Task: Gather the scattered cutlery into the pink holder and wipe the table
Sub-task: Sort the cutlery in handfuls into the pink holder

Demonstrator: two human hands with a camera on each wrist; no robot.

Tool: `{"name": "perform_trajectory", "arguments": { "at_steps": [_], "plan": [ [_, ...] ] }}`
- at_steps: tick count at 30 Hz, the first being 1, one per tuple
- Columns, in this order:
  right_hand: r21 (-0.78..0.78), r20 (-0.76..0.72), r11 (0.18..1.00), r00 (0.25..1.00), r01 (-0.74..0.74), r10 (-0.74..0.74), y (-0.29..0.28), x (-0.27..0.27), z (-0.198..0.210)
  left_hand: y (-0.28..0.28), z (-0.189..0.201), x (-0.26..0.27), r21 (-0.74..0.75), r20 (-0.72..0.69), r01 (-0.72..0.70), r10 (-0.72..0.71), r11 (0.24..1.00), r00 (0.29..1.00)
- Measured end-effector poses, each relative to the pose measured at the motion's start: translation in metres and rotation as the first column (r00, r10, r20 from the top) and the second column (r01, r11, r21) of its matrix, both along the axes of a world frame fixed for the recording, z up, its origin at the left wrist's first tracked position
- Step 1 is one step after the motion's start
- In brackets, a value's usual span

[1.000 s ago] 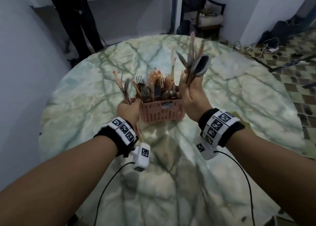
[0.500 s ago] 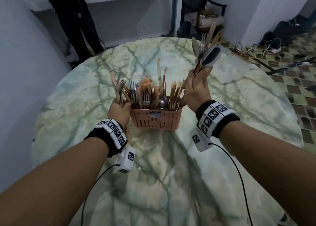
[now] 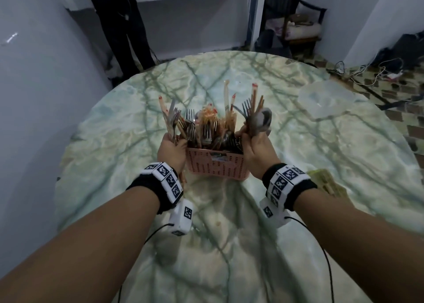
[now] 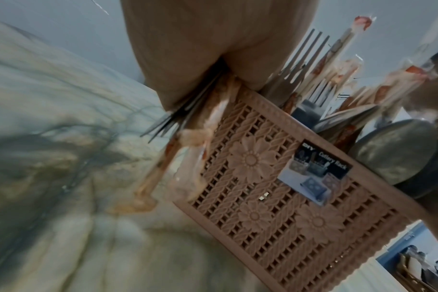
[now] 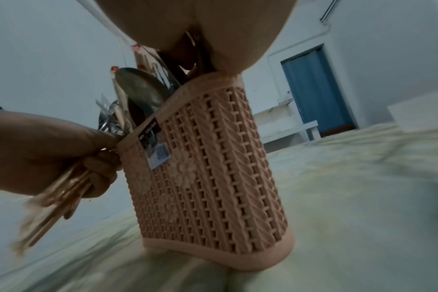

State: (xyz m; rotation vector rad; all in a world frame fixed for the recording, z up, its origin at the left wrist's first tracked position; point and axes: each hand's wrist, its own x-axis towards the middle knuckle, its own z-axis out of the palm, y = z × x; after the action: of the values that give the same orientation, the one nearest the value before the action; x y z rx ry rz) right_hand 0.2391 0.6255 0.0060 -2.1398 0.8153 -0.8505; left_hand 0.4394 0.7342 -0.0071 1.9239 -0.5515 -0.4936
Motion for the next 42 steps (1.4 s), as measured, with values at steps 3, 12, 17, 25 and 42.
{"name": "perform_trajectory", "arguments": {
  "at_steps": [3,12,17,25,42],
  "plan": [
    [0.025,-0.053,1.0,0.999,0.008,-0.007,-0.001,-0.004,0.002,0.0,-0.002,0.0,-0.002,-0.002,0.008,-0.008,1.0,1.0],
    [0.146,0.051,0.987,0.997,-0.068,0.061,0.01,-0.013,0.016,0.0,-0.003,-0.001,-0.004,0.016,0.005,-0.005,1.0,1.0],
    [-0.236,0.024,0.972,0.999,-0.017,0.023,0.015,-0.018,0.014,0.0,-0.001,-0.003,0.006,0.029,-0.01,0.01,1.0,1.0],
    [-0.35,0.155,0.895,0.96,0.275,-0.234,0.017,-0.022,-0.001,0.003,0.001,-0.008,0.008,0.024,-0.009,0.009,1.0,1.0],
    [0.321,0.132,0.904,0.932,0.281,-0.337,0.002,-0.006,-0.005,0.002,0.001,-0.007,0.023,0.037,-0.009,0.008,1.0,0.999]
  ]
}}
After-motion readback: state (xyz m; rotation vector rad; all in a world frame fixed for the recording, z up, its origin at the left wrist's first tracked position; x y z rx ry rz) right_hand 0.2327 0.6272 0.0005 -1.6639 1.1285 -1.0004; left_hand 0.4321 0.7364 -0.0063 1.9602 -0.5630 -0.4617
